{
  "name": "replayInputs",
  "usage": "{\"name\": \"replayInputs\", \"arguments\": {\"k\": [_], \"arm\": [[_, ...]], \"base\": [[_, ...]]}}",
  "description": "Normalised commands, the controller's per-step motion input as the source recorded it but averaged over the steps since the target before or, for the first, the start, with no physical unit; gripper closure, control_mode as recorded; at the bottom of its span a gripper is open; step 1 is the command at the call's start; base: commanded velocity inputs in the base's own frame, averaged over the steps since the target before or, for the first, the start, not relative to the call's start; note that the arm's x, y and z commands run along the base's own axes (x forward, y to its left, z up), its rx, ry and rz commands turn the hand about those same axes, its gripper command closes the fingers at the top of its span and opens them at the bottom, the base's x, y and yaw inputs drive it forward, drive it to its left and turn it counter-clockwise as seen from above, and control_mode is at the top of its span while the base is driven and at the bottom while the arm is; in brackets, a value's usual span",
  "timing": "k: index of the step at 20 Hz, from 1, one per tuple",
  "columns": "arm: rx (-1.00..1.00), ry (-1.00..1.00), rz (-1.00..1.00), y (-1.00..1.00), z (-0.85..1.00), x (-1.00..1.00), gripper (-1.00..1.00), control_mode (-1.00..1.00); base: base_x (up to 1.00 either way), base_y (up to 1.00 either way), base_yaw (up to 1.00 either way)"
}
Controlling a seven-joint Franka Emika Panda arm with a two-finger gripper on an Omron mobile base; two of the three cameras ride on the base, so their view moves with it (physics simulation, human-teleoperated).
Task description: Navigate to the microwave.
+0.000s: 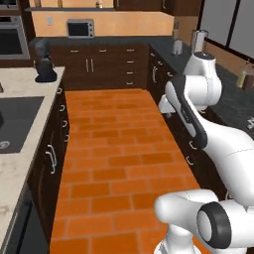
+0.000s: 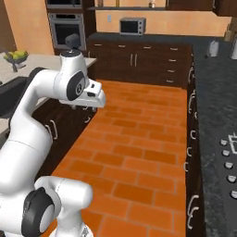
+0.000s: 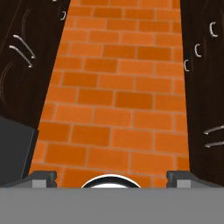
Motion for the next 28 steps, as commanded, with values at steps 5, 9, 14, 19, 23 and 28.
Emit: {"name": "replayInputs", "arguments": {"k": [5,9,14,19,23,28], "arm": [[0.00,0.00,0.00,0.00,0.00,0.00,-1.00,1.00],[0.00,0.00,0.00,0.00,0.00,0.00,-1.00,1.00],[0.00,0.00,0.00,0.00,0.00,0.00,-1.00,1.00],[0.00,0.00,0.00,0.00,0.00,0.00,-1.00,1.00],[0.00,0.00,0.00,0.00,0.00,0.00,-1.00,1.00],[0.00,0.00,0.00,0.00,0.00,0.00,-1.00,1.00]], "base": [[1.00,-0.16,0.01],[1.00,-0.08,0.00],[1.00,-0.02,0.00],[1.00,0.00,0.00],[1.00,0.00,0.00],[1.00,0.00,0.00]]}}
